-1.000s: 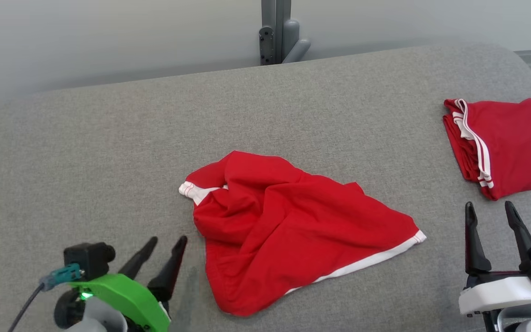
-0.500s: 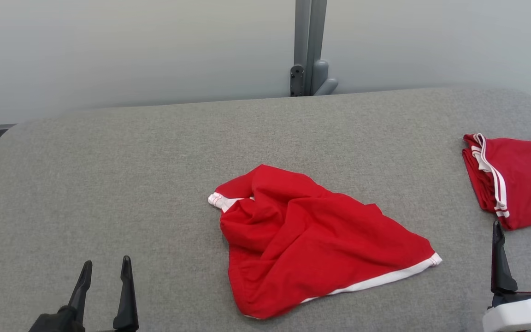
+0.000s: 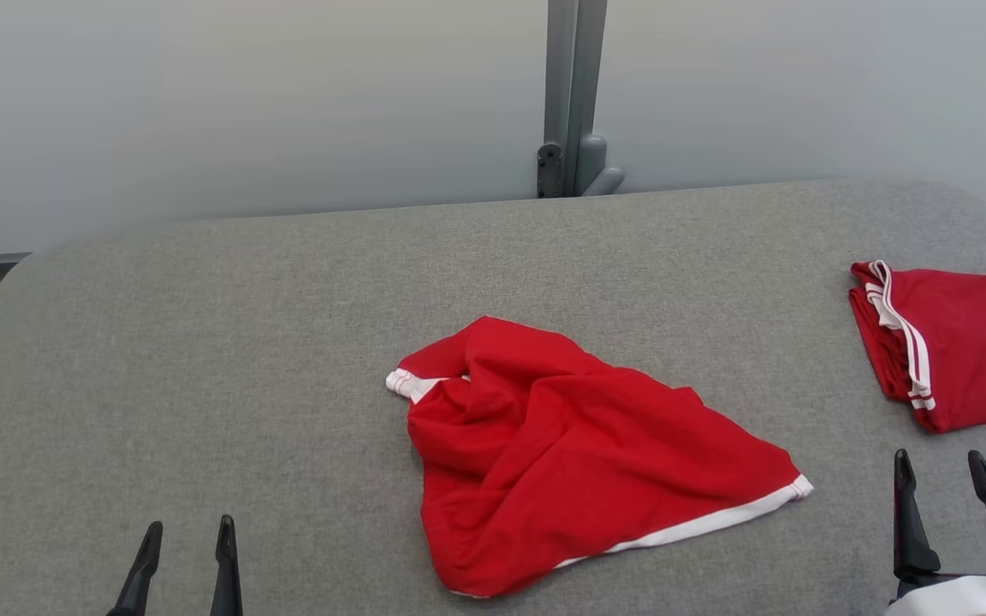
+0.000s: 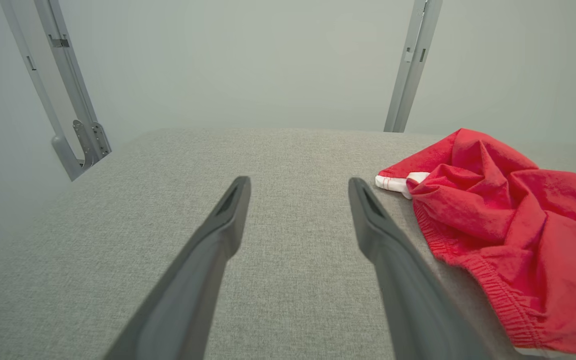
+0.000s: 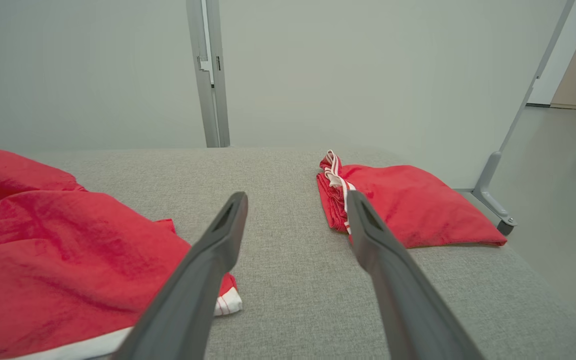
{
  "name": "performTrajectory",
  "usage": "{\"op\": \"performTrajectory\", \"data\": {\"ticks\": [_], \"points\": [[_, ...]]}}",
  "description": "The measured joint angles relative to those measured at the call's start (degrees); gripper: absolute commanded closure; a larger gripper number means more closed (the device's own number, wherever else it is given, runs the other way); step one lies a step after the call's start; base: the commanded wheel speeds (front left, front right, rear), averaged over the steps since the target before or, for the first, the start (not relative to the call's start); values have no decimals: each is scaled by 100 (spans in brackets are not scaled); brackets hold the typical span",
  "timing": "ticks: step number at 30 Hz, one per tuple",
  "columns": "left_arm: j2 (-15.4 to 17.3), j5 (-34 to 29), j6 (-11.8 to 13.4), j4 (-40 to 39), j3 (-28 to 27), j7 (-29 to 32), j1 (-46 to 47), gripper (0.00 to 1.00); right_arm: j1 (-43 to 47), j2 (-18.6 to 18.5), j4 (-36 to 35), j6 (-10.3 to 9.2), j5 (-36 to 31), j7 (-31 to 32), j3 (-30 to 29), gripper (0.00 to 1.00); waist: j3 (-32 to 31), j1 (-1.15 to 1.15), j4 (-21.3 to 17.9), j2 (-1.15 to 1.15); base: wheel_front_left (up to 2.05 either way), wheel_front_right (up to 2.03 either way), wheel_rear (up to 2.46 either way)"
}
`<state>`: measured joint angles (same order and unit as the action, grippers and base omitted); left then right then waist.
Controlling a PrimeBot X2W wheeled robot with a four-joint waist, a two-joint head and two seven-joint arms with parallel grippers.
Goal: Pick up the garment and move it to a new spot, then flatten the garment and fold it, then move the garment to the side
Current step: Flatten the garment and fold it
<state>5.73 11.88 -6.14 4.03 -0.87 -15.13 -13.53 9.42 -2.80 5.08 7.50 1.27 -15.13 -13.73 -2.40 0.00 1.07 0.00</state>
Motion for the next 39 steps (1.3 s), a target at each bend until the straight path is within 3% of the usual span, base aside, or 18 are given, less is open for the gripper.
{"op": "performTrajectory", "data": {"ticks": [10, 15, 18, 22, 28, 34, 39], "points": [[-193, -210, -119, -31, -234, 0, 3, 0, -74, -1, -16, 0, 18, 0, 58, 0, 24, 0, -135, 0, 0, 0, 0], [-241, -63, -126, 26, -149, 0, 21, 0, -212, -7, 147, 0, 134, 0, 388, 0, 55, 0, -168, 0, 0, 0, 0], [-211, 378, -125, 421, 309, 73, 20, 0, -312, -166, 564, 1, 145, 167, 790, 0, 61, 0, -189, 0, 0, 0, 0], [352, 1043, -137, 546, 1545, 1132, 92, 0, -587, -776, 750, 1, 305, 1237, 1338, 0, 122, 0, -199, 0, 0, 0, 0], [968, 2092, -135, 165, 2484, 2002, 238, 0, -945, -1222, 735, 1, 678, 2343, 1841, 0, 332, 0, -217, 0, 0, 0, 0], [1308, 2474, -135, -111, 3029, 2180, 684, 0, -1313, -1324, 776, 1, 722, 2770, 2002, 0, 707, 0, -207, 0, 0, 0, 0], [1380, 2664, -135, -96, 3349, 2179, 963, 0, -1399, -1345, 828, 1, 734, 2799, 1994, 0, 956, 0, -160, 0, 0, 0, 0]]}}
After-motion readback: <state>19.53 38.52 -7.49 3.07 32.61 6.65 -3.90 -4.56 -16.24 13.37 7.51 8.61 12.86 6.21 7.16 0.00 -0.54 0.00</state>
